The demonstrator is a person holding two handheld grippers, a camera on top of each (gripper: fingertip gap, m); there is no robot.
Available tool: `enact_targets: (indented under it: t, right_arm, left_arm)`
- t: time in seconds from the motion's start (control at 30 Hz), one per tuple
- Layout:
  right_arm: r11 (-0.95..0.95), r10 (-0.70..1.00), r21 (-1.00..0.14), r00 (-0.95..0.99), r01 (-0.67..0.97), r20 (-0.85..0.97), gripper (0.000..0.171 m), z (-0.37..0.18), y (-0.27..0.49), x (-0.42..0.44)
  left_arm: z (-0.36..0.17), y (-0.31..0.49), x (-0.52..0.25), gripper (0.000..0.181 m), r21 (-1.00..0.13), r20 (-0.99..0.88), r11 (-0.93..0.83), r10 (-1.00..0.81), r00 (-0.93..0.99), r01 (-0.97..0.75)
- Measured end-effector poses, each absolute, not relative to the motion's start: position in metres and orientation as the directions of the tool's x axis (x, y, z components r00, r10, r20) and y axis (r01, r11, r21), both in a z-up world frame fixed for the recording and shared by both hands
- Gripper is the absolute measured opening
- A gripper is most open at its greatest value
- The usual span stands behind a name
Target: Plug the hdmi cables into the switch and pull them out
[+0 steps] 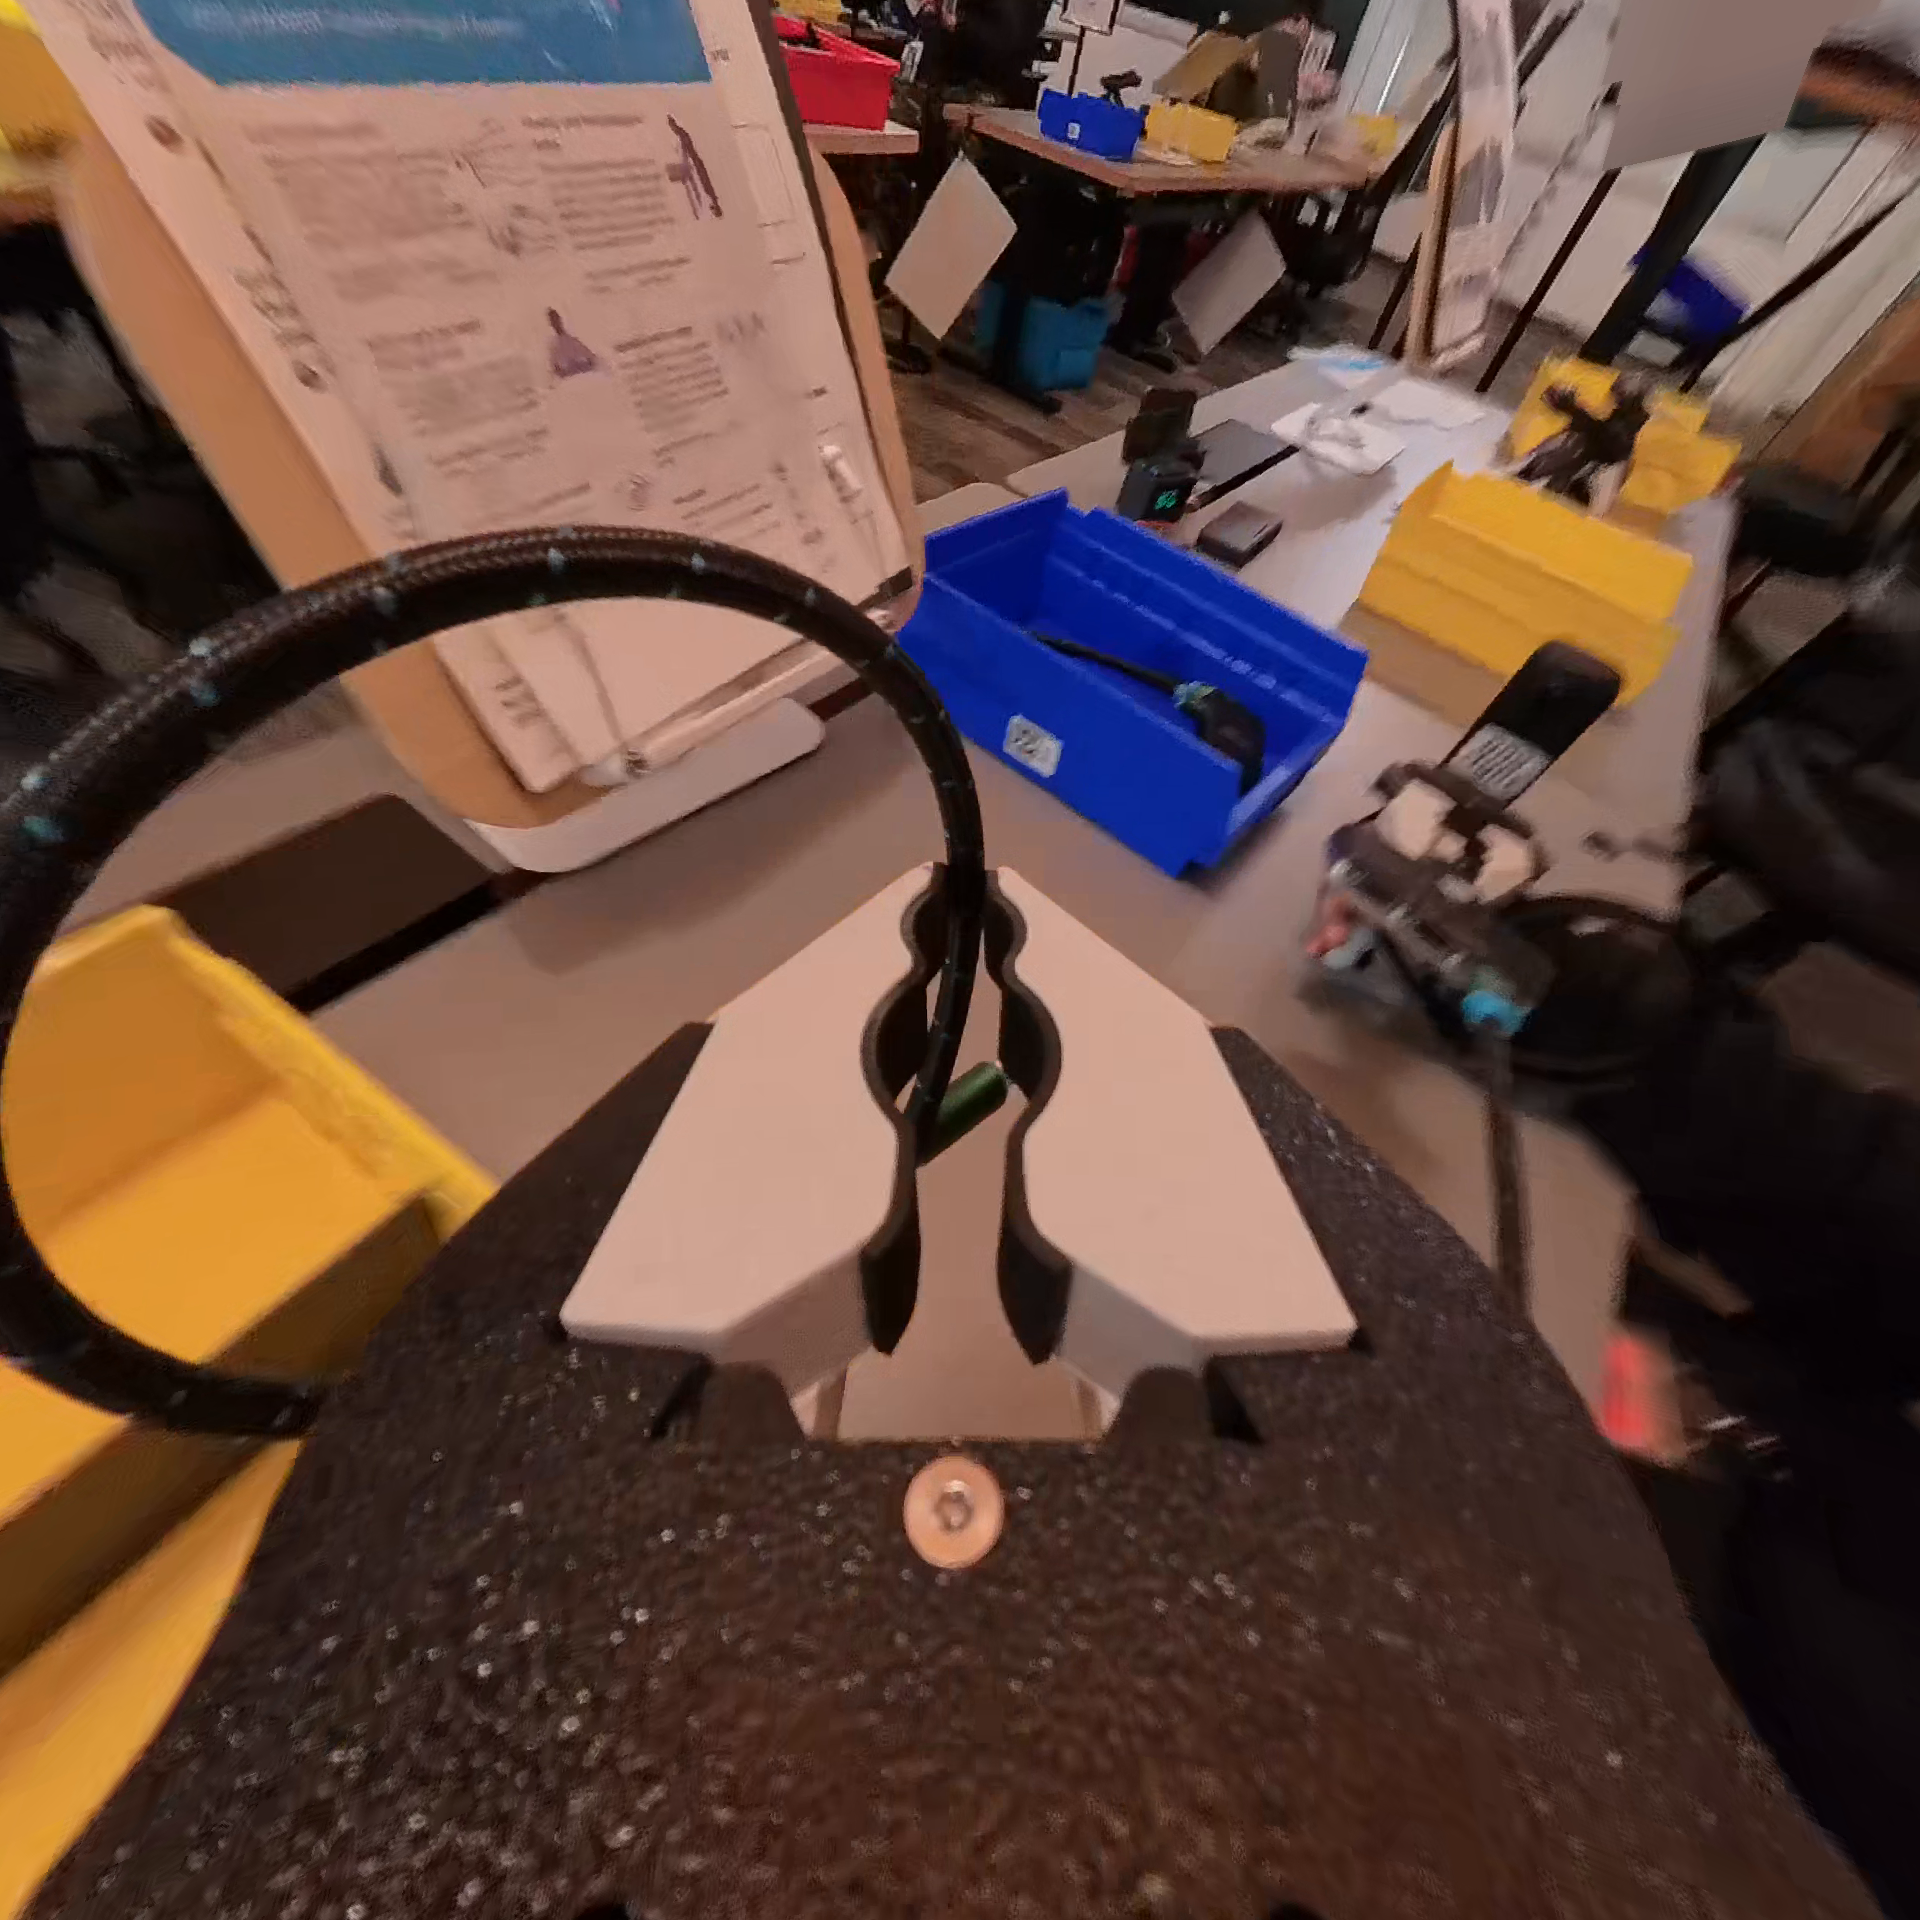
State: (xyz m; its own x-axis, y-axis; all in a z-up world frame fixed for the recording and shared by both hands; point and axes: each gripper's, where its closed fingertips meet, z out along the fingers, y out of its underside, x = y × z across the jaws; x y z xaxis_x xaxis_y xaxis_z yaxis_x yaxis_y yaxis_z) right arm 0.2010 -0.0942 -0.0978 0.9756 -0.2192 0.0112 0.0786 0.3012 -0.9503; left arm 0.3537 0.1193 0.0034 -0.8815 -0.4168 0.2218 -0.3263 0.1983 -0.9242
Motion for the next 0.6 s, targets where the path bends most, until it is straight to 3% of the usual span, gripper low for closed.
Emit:
enact_targets:
  t: [0.13, 0.23, 0.43, 0.6]
  right_arm:
    - [0.323, -0.213, -0.942, 0.977, 0.089, 0.019, 0.020, -0.093, -0.100, 0.196]
    - [0.302, -0.188, -0.950, 0.982, 0.075, 0.018, 0.020, -0.096, -0.099, 0.192]
    - [0.269, -0.199, -0.961, 0.980, 0.065, 0.011, 0.020, -0.103, -0.103, 0.194]
    - [0.295, -0.217, -0.952, 0.976, 0.076, 0.010, 0.020, -0.100, -0.112, 0.195]
  left_arm:
    - [-0.017, 0.070, 0.330, 0.003, -0.825, 0.517, 0.068, -0.309, -0.798, -0.561]
    - [-0.059, 0.048, 0.317, 0.003, -0.784, 0.569, 0.095, -0.285, -0.771, -0.613]
    - [-0.087, 0.032, 0.311, 0.003, -0.940, 0.324, 0.003, -0.318, -0.891, -0.342]
    - [-0.134, 0.037, 0.282, 0.003, -0.981, 0.162, 0.034, -0.403, -0.901, -0.191]
